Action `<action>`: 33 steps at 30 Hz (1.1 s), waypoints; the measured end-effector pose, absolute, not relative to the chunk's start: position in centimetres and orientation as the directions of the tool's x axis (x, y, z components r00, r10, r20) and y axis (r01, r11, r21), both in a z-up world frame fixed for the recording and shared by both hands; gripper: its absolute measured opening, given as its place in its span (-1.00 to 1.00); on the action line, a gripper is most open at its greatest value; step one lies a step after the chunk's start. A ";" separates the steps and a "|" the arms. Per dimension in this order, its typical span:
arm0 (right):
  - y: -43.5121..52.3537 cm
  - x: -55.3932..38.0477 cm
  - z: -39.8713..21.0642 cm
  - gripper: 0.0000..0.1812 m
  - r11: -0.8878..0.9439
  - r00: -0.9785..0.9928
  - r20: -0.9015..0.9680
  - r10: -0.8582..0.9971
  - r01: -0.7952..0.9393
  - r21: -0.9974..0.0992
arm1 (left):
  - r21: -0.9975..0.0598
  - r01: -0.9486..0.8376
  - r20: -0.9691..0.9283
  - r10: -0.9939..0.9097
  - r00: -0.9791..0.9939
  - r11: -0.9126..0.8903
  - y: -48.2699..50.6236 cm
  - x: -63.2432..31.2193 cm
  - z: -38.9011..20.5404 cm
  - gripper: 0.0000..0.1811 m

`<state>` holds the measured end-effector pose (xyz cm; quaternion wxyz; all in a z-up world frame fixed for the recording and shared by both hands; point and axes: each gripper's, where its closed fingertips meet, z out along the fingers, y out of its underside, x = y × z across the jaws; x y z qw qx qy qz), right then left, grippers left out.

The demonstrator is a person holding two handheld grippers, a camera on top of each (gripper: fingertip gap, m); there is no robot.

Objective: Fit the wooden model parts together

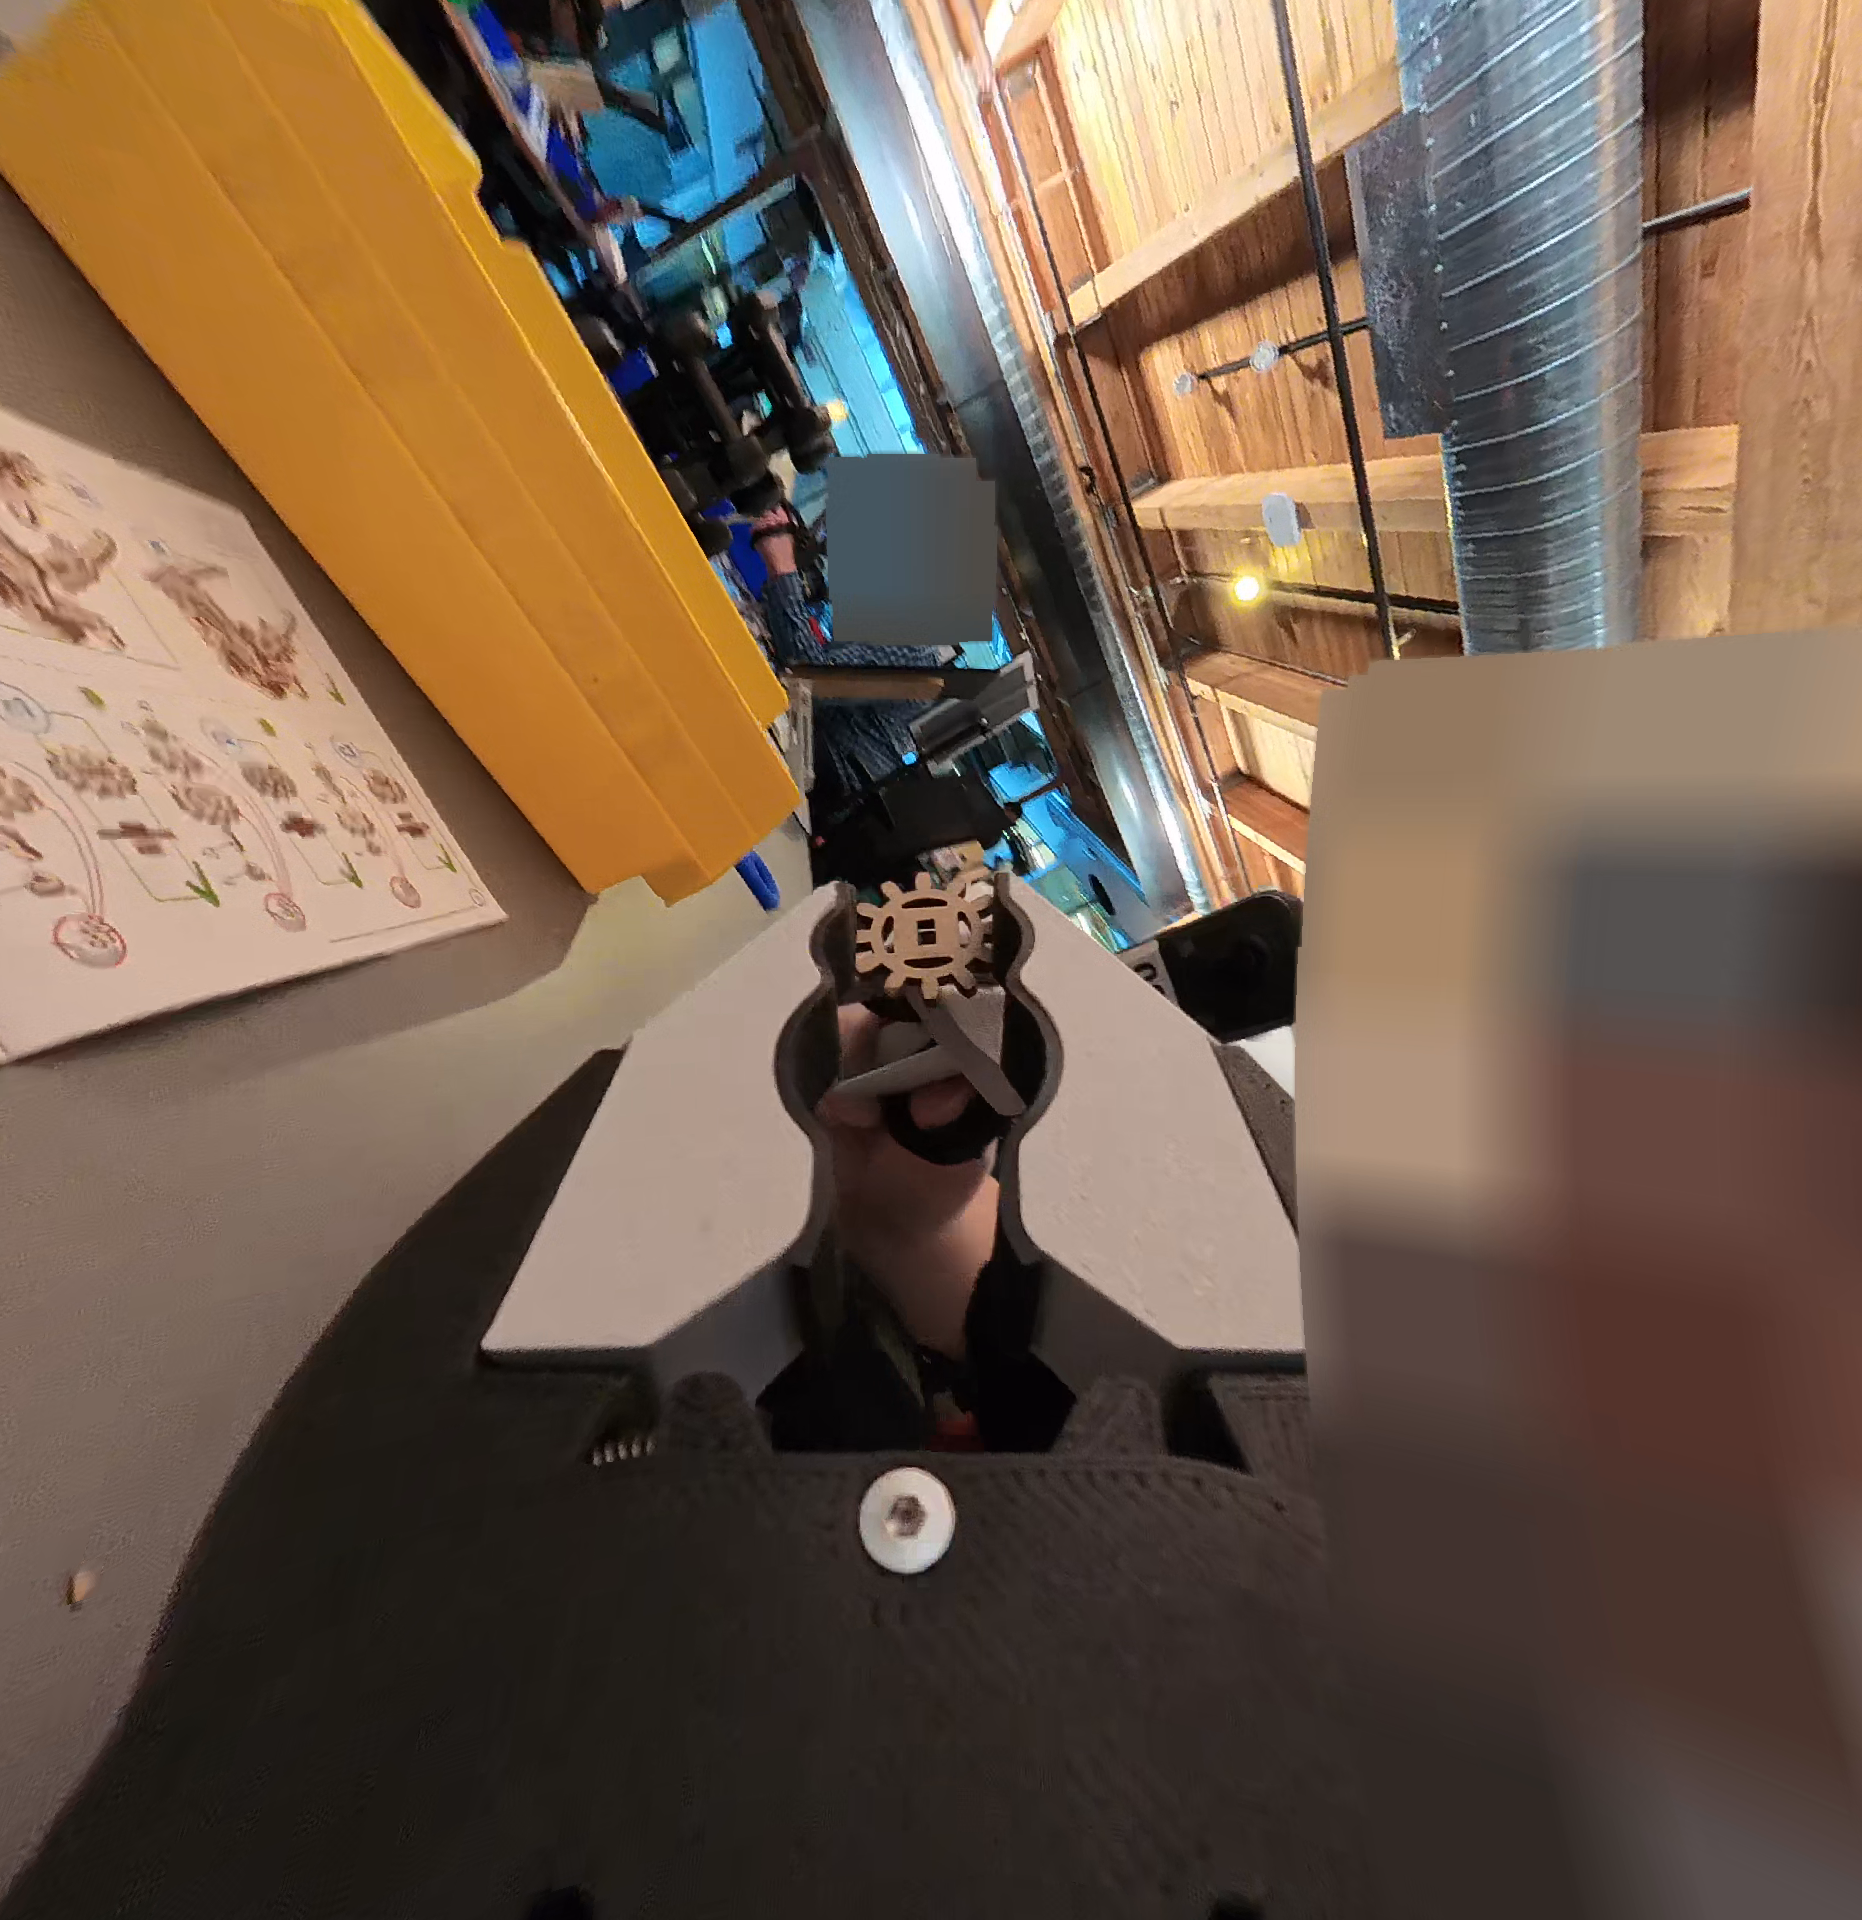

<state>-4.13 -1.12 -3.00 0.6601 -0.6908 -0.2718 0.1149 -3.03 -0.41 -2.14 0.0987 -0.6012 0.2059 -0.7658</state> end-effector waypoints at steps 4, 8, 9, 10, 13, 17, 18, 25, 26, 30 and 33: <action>-1.0 -3.8 -3.0 -0.99 0.003 0.836 0.202 0.510 0.233 -0.973 | -0.468 -0.038 0.862 -0.447 -0.237 -0.883 -0.3 -2.8 -2.1 -0.74; -0.9 -3.7 -3.4 -0.98 -0.016 0.842 0.216 0.495 0.258 -0.966 | -0.440 0.008 0.872 -0.429 -0.234 -0.898 0.1 -2.7 -2.5 -0.74; -0.8 -3.7 -3.5 -0.99 -0.025 0.843 0.218 0.491 0.264 -0.964 | -0.430 0.012 0.876 -0.421 -0.235 -0.903 0.2 -2.6 -2.6 -0.74; -0.8 -3.7 -3.7 -0.98 -0.033 0.844 0.214 0.492 0.264 -0.964 | -0.423 0.012 0.879 -0.413 -0.237 -0.906 0.2 -2.6 -2.8 -0.74; -0.6 -3.5 -4.1 -0.99 -0.074 0.848 0.176 0.501 0.244 -0.967 | -0.456 0.014 0.869 -0.448 -0.208 -0.890 0.4 -2.5 -3.3 -0.74; -0.6 -3.5 -4.4 -0.99 -0.102 0.851 0.156 0.501 0.237 -0.966 | -0.543 0.024 0.828 -0.541 -0.147 -0.839 0.4 -2.5 -3.4 -0.73; -0.6 -3.5 -4.4 -0.99 -0.102 0.852 0.165 0.498 0.246 -0.964 | -0.547 0.030 0.826 -0.545 -0.143 -0.837 0.4 -2.4 -3.4 -0.73; -0.6 -3.5 -4.6 -0.99 -0.102 0.849 0.203 0.487 0.286 -0.953 | -0.466 0.049 0.866 -0.467 -0.178 -0.883 0.4 -2.4 -3.6 -0.74; -0.6 -3.6 -4.6 -0.99 -0.103 0.848 0.202 0.489 0.286 -0.953 | -0.457 0.046 0.871 -0.458 -0.181 -0.888 0.4 -2.4 -3.6 -0.74; -0.7 -3.7 -4.4 -0.99 -0.093 0.841 0.188 0.507 0.271 -0.958 | -0.421 0.038 0.888 -0.420 -0.184 -0.906 1.1 -3.1 -3.5 -0.73; -0.6 -3.6 -4.5 -0.99 -0.092 0.834 0.181 0.521 0.266 -0.960 | -0.387 -0.038 0.915 -0.378 -0.141 -0.921 0.7 -4.4 -4.2 -0.74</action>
